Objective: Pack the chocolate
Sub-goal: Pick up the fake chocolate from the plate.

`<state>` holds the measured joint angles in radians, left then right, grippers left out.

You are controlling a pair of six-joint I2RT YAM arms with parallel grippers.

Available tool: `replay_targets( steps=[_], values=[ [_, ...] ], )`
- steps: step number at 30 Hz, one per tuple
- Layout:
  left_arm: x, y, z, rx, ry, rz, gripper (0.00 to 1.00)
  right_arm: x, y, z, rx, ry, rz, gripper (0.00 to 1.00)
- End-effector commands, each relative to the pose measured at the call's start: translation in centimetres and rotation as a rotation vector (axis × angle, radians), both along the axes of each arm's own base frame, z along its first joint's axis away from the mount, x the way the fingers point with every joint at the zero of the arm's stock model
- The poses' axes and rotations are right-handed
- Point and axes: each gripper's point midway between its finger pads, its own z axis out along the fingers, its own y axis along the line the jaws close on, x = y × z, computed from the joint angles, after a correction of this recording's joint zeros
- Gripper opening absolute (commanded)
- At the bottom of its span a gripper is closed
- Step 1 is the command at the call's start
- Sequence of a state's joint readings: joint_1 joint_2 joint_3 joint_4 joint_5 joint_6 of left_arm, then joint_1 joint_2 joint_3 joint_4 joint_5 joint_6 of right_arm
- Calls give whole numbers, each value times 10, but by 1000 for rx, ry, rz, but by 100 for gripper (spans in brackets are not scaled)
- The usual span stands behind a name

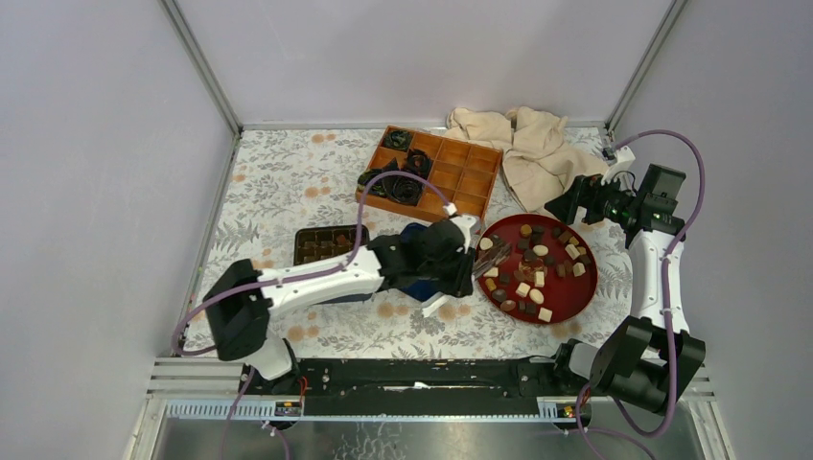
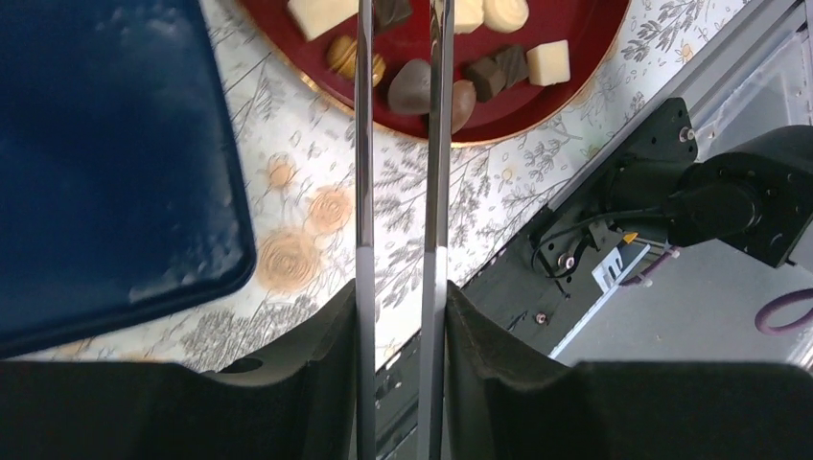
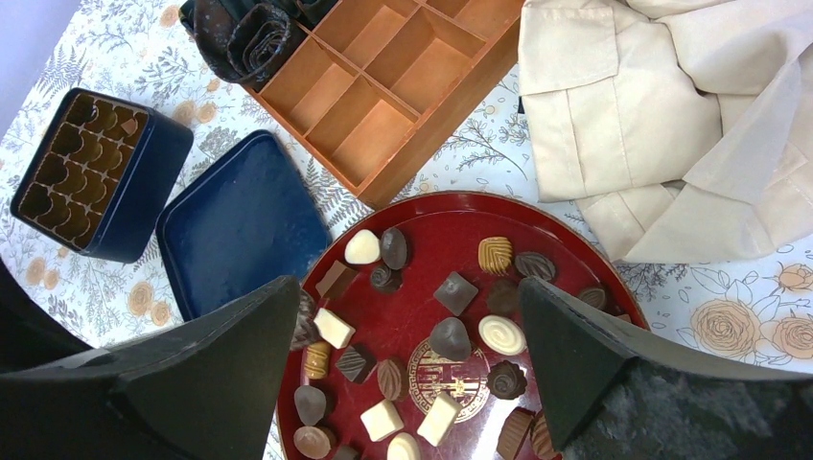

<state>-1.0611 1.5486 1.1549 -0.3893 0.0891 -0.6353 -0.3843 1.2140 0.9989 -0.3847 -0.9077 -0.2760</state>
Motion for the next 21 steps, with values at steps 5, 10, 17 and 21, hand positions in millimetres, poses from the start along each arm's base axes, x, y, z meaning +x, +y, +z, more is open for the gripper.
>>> replay_targets(
  steps=[5,10,17,21],
  values=[
    [17,-29,-8,151,-135,-134,39,1,1,4,-4,-18,22,92],
    [24,-18,-18,275,-170,-190,39,1,1,3,-4,-15,23,92],
    [16,-24,-21,279,-107,-208,41,1,1,2,-5,-13,22,92],
    [17,-25,-25,297,-96,-193,42,1,0,1,-5,-11,21,92]
  ],
)
